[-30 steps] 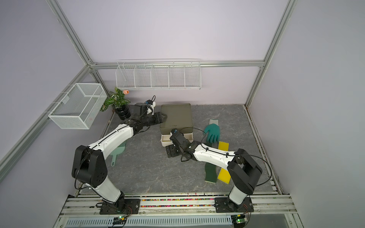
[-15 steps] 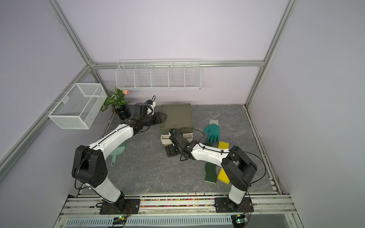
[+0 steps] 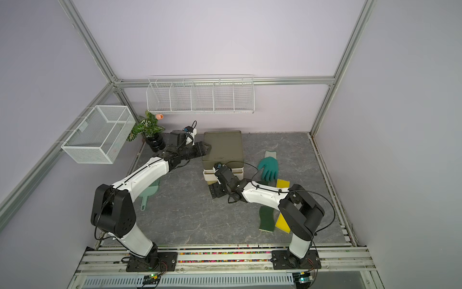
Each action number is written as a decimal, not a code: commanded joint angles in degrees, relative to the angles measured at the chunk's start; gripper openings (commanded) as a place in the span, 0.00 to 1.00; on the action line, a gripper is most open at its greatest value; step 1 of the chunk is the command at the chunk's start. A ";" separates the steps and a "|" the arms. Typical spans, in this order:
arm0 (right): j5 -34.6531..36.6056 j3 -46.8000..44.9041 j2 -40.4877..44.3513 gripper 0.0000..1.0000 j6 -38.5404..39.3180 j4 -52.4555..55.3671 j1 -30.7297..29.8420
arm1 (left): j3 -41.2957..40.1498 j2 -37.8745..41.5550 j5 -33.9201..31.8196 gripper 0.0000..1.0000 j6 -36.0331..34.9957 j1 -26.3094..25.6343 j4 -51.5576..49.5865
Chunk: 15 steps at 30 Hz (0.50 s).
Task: Take the sponge out of the drawer
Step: Close the drawer in the storage box.
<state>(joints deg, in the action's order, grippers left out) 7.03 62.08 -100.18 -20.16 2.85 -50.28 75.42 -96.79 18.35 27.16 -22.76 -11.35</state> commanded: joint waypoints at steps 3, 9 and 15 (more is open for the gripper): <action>3.64 1.66 -2.28 0.89 -0.96 -7.82 4.12 | -1.06 -2.79 3.50 0.58 -1.25 -1.41 -7.91; 1.30 -2.38 -0.96 0.89 -1.11 -10.37 4.13 | -1.11 -2.80 3.45 0.58 -1.31 -1.46 -7.72; 0.75 -6.19 1.35 0.89 -1.02 -10.76 3.79 | -1.24 -2.95 3.50 0.58 -1.21 -1.39 -7.63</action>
<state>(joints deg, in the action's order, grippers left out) 5.19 57.52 -100.73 -17.43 -4.27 -49.60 75.44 -96.79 18.85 27.16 -22.76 -11.90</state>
